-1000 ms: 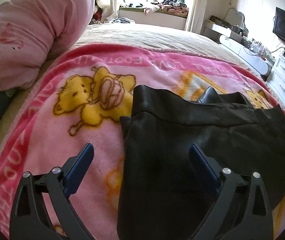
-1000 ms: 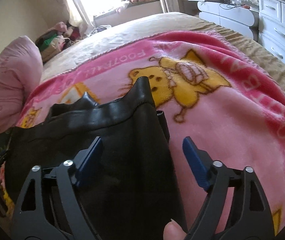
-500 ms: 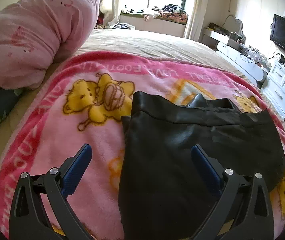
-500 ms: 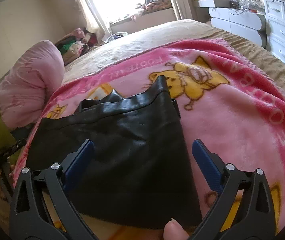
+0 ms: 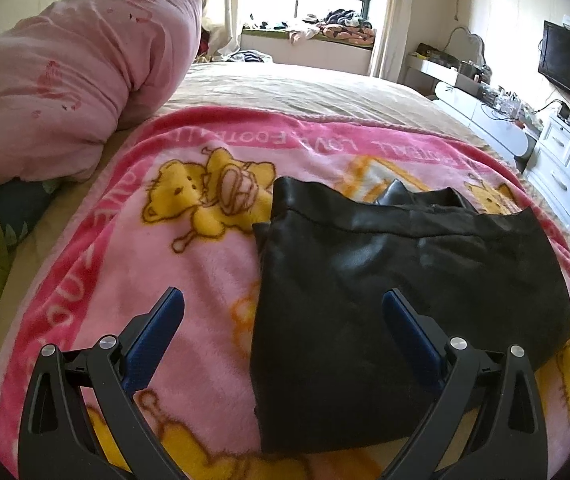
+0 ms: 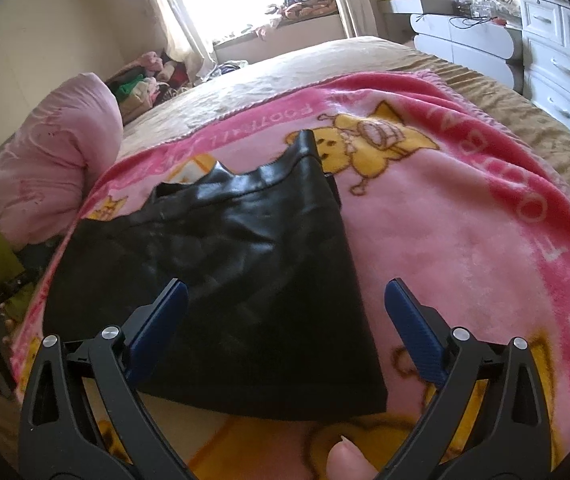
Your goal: Fold large clothes
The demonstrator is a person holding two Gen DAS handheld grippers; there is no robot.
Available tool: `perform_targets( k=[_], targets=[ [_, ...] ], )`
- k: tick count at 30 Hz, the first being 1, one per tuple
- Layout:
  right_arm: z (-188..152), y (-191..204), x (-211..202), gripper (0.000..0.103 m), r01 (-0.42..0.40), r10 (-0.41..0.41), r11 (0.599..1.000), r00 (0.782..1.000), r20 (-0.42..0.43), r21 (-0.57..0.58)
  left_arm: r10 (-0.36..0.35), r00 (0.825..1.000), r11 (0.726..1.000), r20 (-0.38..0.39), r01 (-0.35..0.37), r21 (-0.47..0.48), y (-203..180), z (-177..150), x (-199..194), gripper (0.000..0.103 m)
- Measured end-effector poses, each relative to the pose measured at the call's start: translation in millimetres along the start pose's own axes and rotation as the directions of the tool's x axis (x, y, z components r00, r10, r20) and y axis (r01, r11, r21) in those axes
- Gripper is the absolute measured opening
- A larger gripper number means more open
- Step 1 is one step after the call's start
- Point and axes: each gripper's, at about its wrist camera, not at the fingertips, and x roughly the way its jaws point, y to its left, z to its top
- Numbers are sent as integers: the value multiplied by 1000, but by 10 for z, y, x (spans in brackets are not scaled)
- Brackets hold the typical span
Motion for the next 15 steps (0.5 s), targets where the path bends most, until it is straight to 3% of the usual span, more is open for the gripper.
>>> perform_targets(
  k=[11,15],
  targets=[
    [-140,-88,52,92,-12,13,999,999,-33,45,-75,995,994,-64,69,-85,172,-238,137,99],
    [-193,-196,96,92,-47,53,993,997,-54,108,-98,991,987,-94,85,-137,264,-344,217,99]
  ],
)
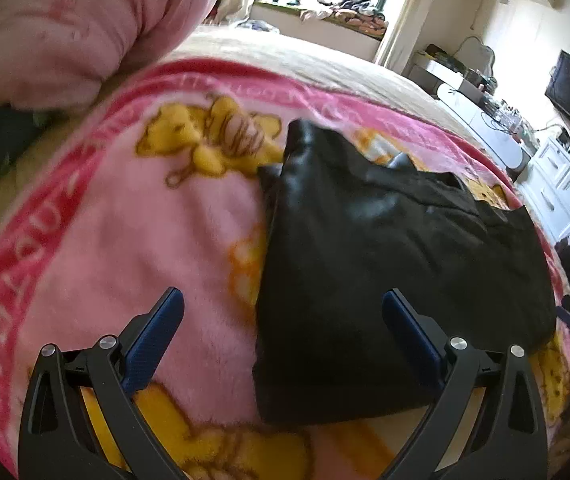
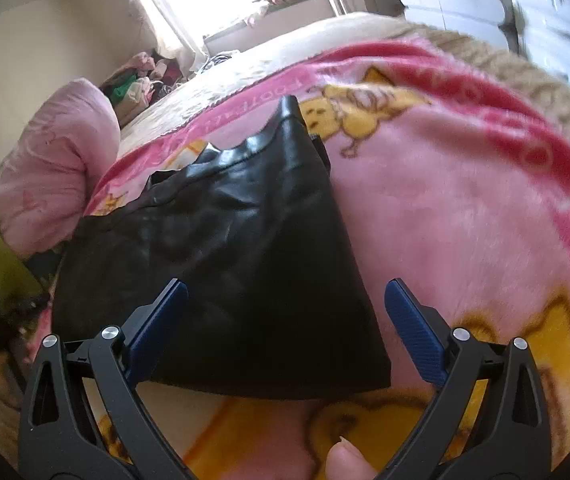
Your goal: Fold large clothes
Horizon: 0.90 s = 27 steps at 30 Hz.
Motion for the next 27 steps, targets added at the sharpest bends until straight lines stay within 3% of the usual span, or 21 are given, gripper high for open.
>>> perform_targets(
  k=[6,8,12,19,21,23,27],
  targets=[
    [-90,-91,87,91,-9,11,999,998,-56,37,-58,997,996,-53,53,-77,119,-159,160,99],
    [-121,-118,122,81,-34,38,998,996,-77,55,-103,993,988,-62,96,-118,155,-183,200,99],
    [-171,-161,180,75,-40,47,996,995,-91,75,-186,980,970,-71,171,-173,164,-254,284,99],
    [-212,-292,227,64,-100,111,985,991,-72,143,-229,972,955,-49,215,-203,66,-325,392,98],
    [-225,-285,226,54,-104,114,985,991,-69,140,-235,971,957,-46,222,-187,-23,-335,401,83],
    [-235,-282,213,35,-126,137,981,988,-68,147,-217,975,965,-43,208,-158,-111,-350,362,72],
    [-236,-189,111,23,-100,106,989,994,-43,108,-195,980,976,-42,190,-104,-171,-312,251,58]
  ],
)
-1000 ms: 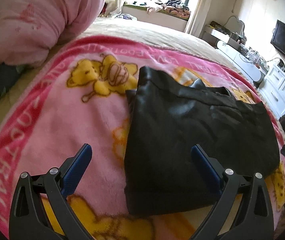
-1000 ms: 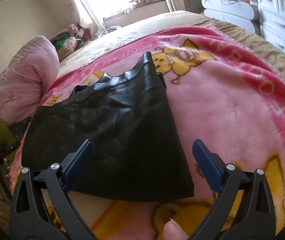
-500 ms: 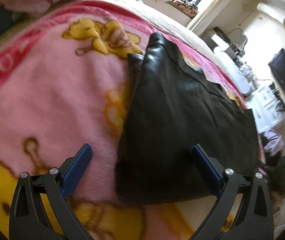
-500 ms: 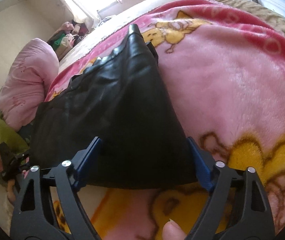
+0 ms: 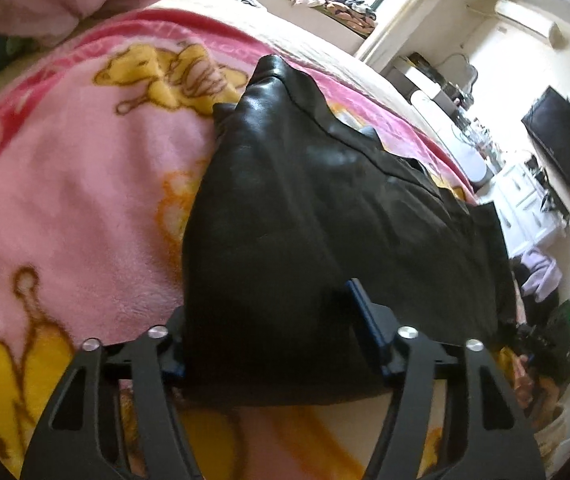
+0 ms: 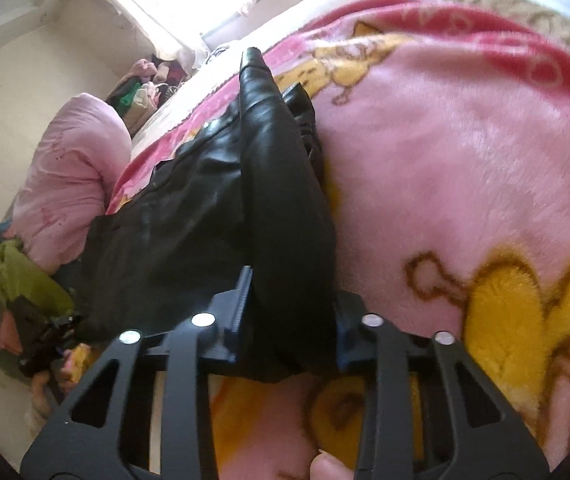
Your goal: Fold large clothes
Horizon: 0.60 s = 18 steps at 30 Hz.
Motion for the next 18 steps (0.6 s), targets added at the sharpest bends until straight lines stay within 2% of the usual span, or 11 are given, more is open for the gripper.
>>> perform_targets(
  k=[4,12,18],
  targets=[
    [-22,17,-76,22,2,-2,1000,1000,9,9,-1,1000,1000,-11,1,-4,-17,-10,-81,53],
    [-110,-77,-148,24,-11,11,998,1000,3,55,17,1000,1000,-10,-16,16,7,-152,-212,54],
    [-113,5,-192,43,56,-57,998,998,27,15,52,999,998,-3,-51,34,-16,-139,-217,58]
  ],
)
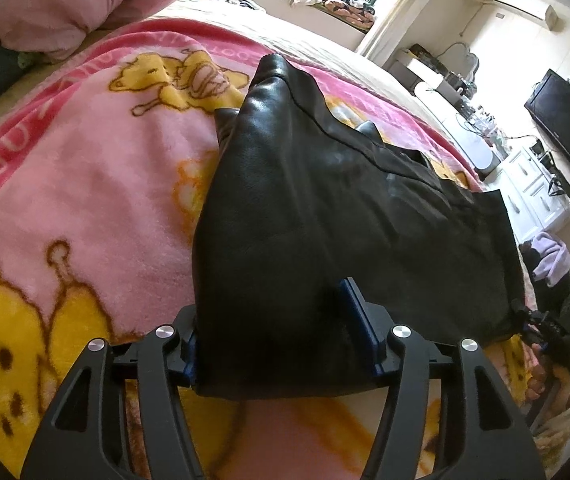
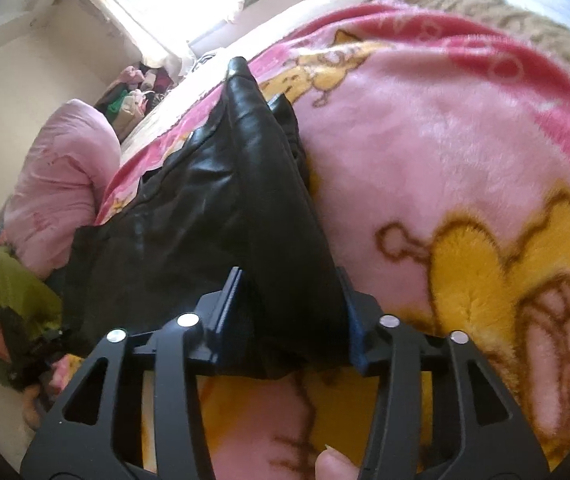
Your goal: Fold large clothes
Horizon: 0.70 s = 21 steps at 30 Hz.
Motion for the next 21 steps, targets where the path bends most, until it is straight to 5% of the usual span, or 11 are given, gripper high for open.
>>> perform_targets(
  k=[2,11,15,21],
  targets=[
    [-13,39,-19,57,15,-15,1000,1000,9,-22,15,1000,1000,1,-15,8,-21,-8,-12,60],
    [-95,300,-74,85,134,-123,976,990,71,-171,94,995,992,36,-96,83,-171,-73,-172,81],
    [-128,406,-139,90,186,-161,956,979,126,-225,114,990,984,82,-124,127,-271,-115,-315,95],
    [-173,628,-252,93,218,-156,926,964,214,-308,138,983,975,125,-157,158,-355,-177,-503,99]
  ],
)
